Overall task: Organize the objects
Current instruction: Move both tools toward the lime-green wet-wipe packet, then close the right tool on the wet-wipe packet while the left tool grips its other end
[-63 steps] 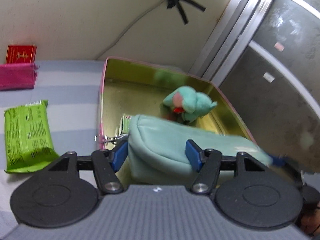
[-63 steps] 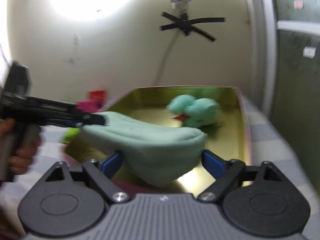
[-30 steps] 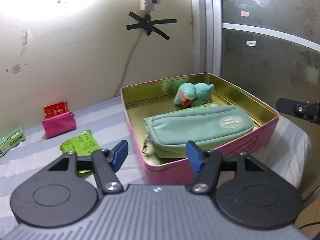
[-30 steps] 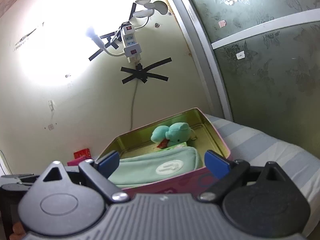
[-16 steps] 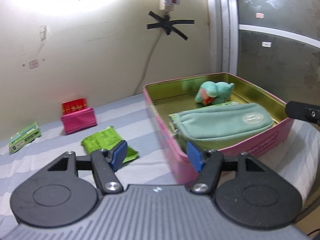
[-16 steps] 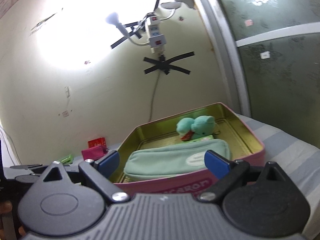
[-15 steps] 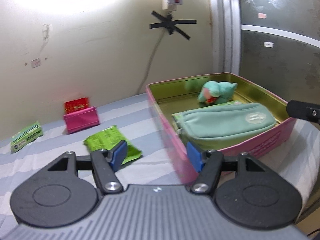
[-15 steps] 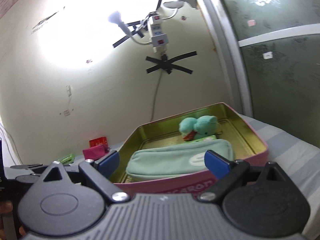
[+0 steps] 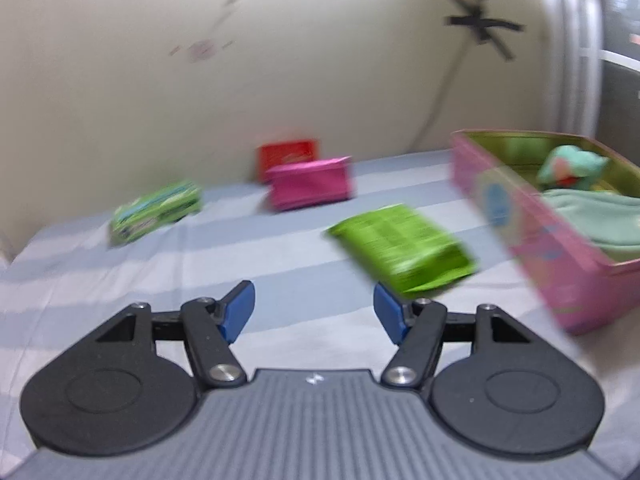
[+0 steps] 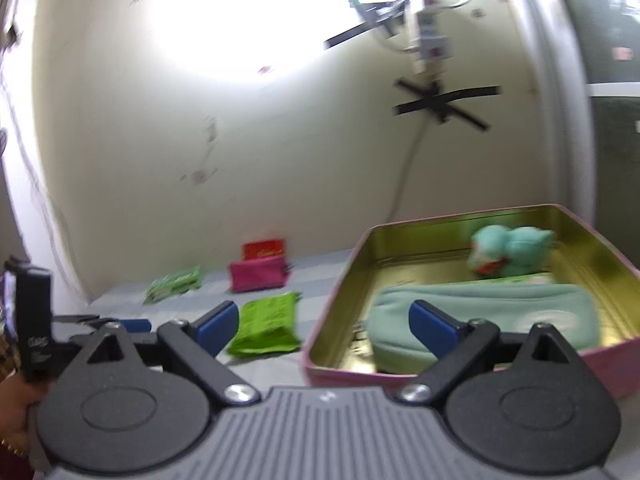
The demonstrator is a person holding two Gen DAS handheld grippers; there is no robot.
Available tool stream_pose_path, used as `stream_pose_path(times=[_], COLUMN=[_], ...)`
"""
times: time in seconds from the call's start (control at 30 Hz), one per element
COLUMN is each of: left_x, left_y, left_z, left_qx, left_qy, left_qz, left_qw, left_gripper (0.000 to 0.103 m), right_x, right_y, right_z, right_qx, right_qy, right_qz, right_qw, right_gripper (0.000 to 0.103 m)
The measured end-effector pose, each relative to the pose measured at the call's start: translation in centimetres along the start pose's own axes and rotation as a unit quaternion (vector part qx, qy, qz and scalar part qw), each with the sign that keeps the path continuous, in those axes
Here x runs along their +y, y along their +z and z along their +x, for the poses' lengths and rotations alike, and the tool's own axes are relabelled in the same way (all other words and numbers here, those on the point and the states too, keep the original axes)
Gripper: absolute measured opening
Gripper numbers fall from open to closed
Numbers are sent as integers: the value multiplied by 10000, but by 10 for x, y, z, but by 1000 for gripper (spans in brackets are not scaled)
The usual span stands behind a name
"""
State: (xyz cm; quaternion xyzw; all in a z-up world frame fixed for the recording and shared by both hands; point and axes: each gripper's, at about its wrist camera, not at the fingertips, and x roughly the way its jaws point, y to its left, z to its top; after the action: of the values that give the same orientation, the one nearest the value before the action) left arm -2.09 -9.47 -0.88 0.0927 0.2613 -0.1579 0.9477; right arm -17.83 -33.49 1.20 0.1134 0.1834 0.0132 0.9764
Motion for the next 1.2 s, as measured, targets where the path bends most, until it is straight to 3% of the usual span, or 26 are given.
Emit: stream_pose_path(times=[0.2,0.3,0.37,0.53,0.63,0.7,0.8,0.83,0.87,0.93,1.03,1.17,1.2], left_x=[53,74,89,97,102,102,102,102,102,103,102,103,103], left_y=[-19,-28,-27,-25,-25,-26,-27,-27,-27,-27,-27,-27,-27], left_z=[23,31,32,35,39,39,40,41,41,42,41,42,42], left_qx=[-182,-117,-121,-72,78,100,148,153,156,161,159,169,173], left_qy=[471,482,236,501,437,448,451,449,451,465,488,473,470], left_qz=[-374,-782,-1209,-1253,-1395,-1397,-1364,-1363,-1368,-1370,-1348,-1332,-1317], left_qw=[9980,9957,9923,9908,9892,9891,9895,9895,9894,9893,9895,9898,9900], left_gripper=[68,67,68,68,68,68,68,68,68,68,68,68,68], right_x=[51,76,91,123,122,110,88,84,84,92,109,120,119], right_y=[0,1,1,-1,-5,-6,-11,-13,-15,-18,-30,-59,-66], right_z=[44,78,105,173,212,232,250,249,248,236,207,143,124], right_qx=[439,723,961,1353,1628,1839,2186,2081,2057,1995,2105,2126,2024], right_qy=[370,467,532,206,-251,-490,-468,-378,-371,-98,774,2009,2131], right_qz=[-664,-931,-1027,-1586,-1712,-1484,-948,-889,-953,-1155,-1604,-2411,-2597], right_qw=[9961,9919,9886,9778,9714,9704,9701,9733,9733,9730,9612,9254,9199], right_gripper=[95,95,95,97,97,97,102,101,92,76,77,79,81])
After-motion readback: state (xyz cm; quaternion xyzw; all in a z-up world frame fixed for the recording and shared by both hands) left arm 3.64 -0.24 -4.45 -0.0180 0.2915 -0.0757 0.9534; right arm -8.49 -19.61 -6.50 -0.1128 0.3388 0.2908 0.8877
